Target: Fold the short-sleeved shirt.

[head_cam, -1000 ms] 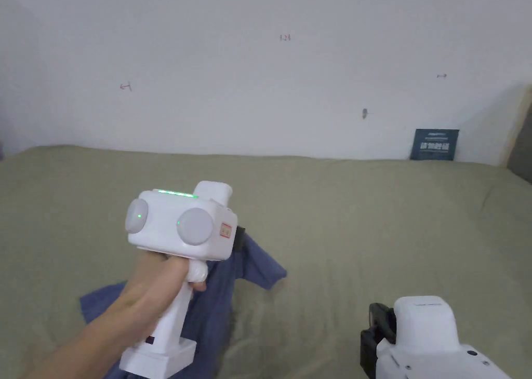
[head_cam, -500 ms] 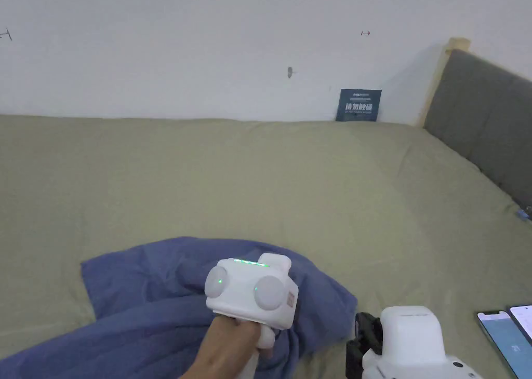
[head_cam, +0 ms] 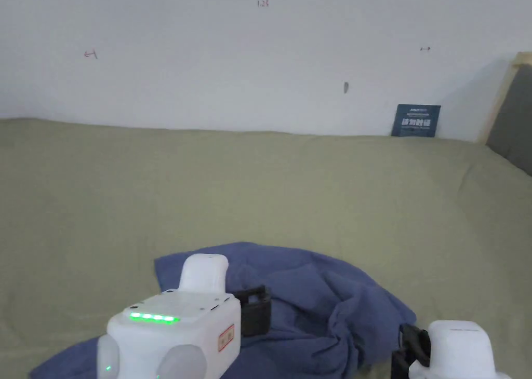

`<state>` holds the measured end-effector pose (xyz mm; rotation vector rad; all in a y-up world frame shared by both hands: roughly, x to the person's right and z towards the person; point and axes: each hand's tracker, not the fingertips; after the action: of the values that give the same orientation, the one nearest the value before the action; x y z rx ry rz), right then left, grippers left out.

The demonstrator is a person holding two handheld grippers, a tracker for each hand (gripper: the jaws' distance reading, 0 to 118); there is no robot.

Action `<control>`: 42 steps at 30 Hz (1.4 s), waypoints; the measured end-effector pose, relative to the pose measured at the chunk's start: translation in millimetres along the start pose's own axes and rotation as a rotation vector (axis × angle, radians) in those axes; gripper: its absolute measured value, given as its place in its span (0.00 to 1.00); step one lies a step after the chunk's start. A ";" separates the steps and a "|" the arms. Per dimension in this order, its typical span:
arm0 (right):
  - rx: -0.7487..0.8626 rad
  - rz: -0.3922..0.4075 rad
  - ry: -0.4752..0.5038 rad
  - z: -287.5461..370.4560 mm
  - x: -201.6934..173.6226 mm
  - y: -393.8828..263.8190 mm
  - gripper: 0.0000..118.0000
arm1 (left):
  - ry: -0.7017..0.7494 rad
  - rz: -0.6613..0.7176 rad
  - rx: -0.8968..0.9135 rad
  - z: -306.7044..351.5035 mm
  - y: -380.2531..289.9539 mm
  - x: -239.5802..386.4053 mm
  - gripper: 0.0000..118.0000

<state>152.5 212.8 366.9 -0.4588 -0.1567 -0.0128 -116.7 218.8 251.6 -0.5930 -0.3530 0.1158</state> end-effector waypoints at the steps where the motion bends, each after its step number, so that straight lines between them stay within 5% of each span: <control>1: 0.006 0.002 0.004 4.1 -3.1 -0.2 0.00 | 0.031 0.021 0.056 24.7 -3.7 -13.7 0.07; 11: 0.070 0.030 0.049 27.1 -32.4 7.0 0.00 | 0.359 0.046 0.186 163.0 -29.5 -92.4 0.06; 17: 0.075 0.045 0.072 29.3 -42.0 10.6 0.00 | 0.401 0.102 0.065 151.0 -29.0 -122.9 0.06; 25: 0.015 0.052 0.075 2.4 -47.6 0.2 0.00 | 0.357 0.227 -0.276 44.1 -29.1 -217.6 0.08; 26: 0.002 0.047 0.078 -1.4 -48.2 -1.5 0.00 | 0.343 0.243 -0.295 29.4 -30.3 -231.4 0.17; 27: -0.012 0.047 0.078 -5.9 -49.0 -3.5 0.00 | 0.318 0.253 -0.326 15.2 -29.6 -241.8 0.37; 28: -0.026 0.052 0.078 -10.3 -49.6 -5.4 0.00 | 0.302 0.278 -0.375 3.1 -29.2 -250.7 0.78; 29: -0.038 0.059 0.077 -13.9 -50.1 -7.0 0.00 | 0.318 0.291 -0.422 -9.1 -30.1 -256.9 0.97; 30: -0.045 0.064 0.073 -16.9 -50.6 -8.5 0.00 | 0.330 0.280 -0.436 -15.5 -32.3 -256.0 0.98; 34: -0.074 0.052 0.064 -27.5 -48.9 -13.1 0.00 | 0.425 0.108 -0.490 -40.0 -41.6 -246.3 0.97; 38: -0.096 0.052 0.058 -35.3 -45.5 -17.9 0.00 | 0.419 0.058 -0.523 -46.5 -54.9 -221.2 0.84; 39: -0.102 0.052 0.057 -37.1 -43.5 -18.5 0.00 | 0.391 0.064 -0.517 -45.5 -57.2 -215.0 0.66; 42: -0.123 0.031 0.045 -44.4 -30.8 -18.3 0.00 | 0.359 -0.008 -0.510 -41.8 -49.8 -201.9 0.40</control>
<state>127.8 176.0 330.9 -0.5832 -0.1051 -0.0022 -289.9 113.9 188.6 -1.0980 -0.0297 -0.0934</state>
